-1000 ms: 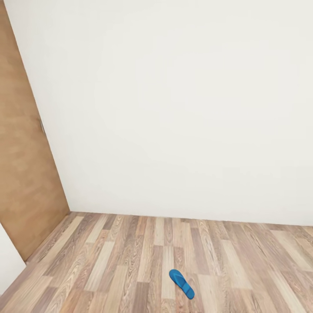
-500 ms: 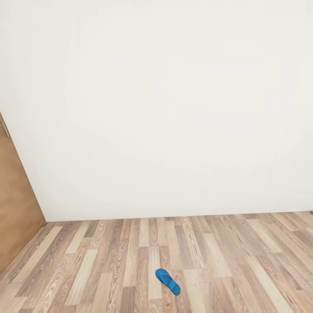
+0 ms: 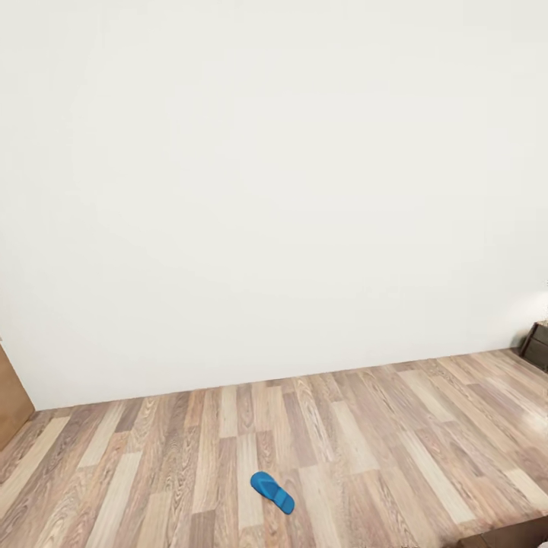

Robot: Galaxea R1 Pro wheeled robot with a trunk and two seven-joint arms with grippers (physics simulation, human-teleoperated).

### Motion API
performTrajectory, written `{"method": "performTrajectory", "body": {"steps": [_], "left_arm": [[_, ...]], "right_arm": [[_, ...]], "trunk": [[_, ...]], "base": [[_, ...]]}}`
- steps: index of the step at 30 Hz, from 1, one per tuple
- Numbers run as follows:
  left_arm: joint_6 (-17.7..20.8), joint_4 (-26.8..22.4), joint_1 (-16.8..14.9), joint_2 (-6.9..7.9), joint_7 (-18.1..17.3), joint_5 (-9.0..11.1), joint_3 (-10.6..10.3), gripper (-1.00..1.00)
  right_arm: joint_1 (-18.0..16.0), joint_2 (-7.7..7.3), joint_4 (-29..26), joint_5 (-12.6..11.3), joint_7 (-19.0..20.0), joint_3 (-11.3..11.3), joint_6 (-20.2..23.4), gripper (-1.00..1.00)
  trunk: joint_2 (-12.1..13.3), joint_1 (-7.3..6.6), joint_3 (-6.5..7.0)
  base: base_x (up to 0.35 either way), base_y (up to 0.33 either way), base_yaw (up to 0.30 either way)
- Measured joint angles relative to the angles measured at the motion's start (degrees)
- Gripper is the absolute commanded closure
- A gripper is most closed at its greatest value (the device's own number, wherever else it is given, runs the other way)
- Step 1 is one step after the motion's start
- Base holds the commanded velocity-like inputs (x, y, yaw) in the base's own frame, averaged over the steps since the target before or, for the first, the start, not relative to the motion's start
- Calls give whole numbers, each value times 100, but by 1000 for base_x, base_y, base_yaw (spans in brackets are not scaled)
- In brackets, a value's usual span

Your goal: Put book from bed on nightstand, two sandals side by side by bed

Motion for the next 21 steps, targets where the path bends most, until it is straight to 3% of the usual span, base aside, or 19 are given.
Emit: {"method": "performTrajectory", "body": {"steps": [5,11,15,21], "left_arm": [[-197,-606,1,-2,0,56,4,-100],[-231,-1743,-4,-33,0,120,4,-100],[-235,-2391,-7,-45,1,230,-1,-100],[-241,-2501,-7,-15,2,272,8,-100]], "right_arm": [[-1,-1,-191,3,9,1,-9,-100],[-2,-25,-1510,1,6,2,-36,-100],[-1,-36,-2080,-2,10,2,-46,-100],[0,-45,-2176,-11,11,-75,-53,-100]], "trunk": [[0,0,2],[1,0,2],[1,0,2],[1,0,2]], "base": [[0,0,-24],[0,0,-3],[0,0,0],[16,0,0]]}}
